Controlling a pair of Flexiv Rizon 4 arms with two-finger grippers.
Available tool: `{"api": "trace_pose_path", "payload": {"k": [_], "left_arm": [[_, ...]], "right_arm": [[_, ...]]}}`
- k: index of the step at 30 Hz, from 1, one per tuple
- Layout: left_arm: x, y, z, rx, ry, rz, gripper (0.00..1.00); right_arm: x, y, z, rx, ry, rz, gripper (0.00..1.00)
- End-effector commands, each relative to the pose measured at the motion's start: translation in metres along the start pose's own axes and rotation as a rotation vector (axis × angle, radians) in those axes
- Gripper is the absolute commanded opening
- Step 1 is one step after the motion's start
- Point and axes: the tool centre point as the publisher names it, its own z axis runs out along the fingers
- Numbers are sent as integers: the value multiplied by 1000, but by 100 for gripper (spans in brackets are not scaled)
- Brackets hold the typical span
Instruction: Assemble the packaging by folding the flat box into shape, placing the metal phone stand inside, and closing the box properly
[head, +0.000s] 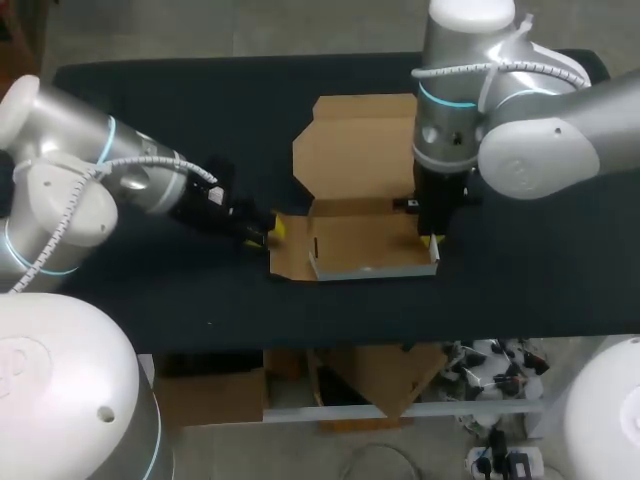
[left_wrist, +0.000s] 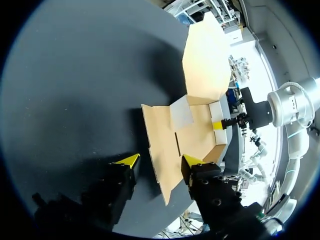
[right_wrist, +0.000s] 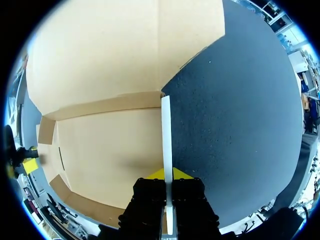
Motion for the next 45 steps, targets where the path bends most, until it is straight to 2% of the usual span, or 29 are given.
{"api": "trace_pose_path", "payload": {"k": [1, 7, 11, 16, 21, 22, 23, 24, 30, 37, 43, 45], "left_arm": [[1, 2, 5, 2, 3, 5, 46], [6, 6, 11, -11, 2, 14, 44], [10, 5, 16, -20, -19, 9, 36], [14, 4, 19, -34, -62, -11, 33], [21, 3, 20, -42, -117, -40, 15], [22, 3, 20, -43, -133, -45, 15], [23, 3, 20, -46, -136, -48, 5], [25, 3, 20, -51, -157, -55, 0], [36, 2, 18, -49, -258, -66, 0], [54, -1, 21, -42, -468, -67, 0], [62, -4, 26, -60, -541, -67, 0], [63, -5, 26, -69, -544, -66, 4]], "right_arm": [[0, 0, 0, 0, -1, 1, 0], [0, 0, 0, 0, -1, 1, 0], [0, 0, 0, 0, -1, 1, 0], [0, 0, 0, 0, -1, 1, 0], [0, 0, 0, 0, -1, 1, 0], [0, 0, 0, 0, -1, 1, 0], [0, 0, 0, 0, -1, 1, 0], [0, 0, 0, 0, -1, 1, 0], [0, 0, 0, 0, -1, 1, 0], [0, 0, 0, 0, -1, 1, 0], [0, 0, 0, 0, -1, 1, 0], [0, 0, 0, 0, -1, 1, 0]]}}
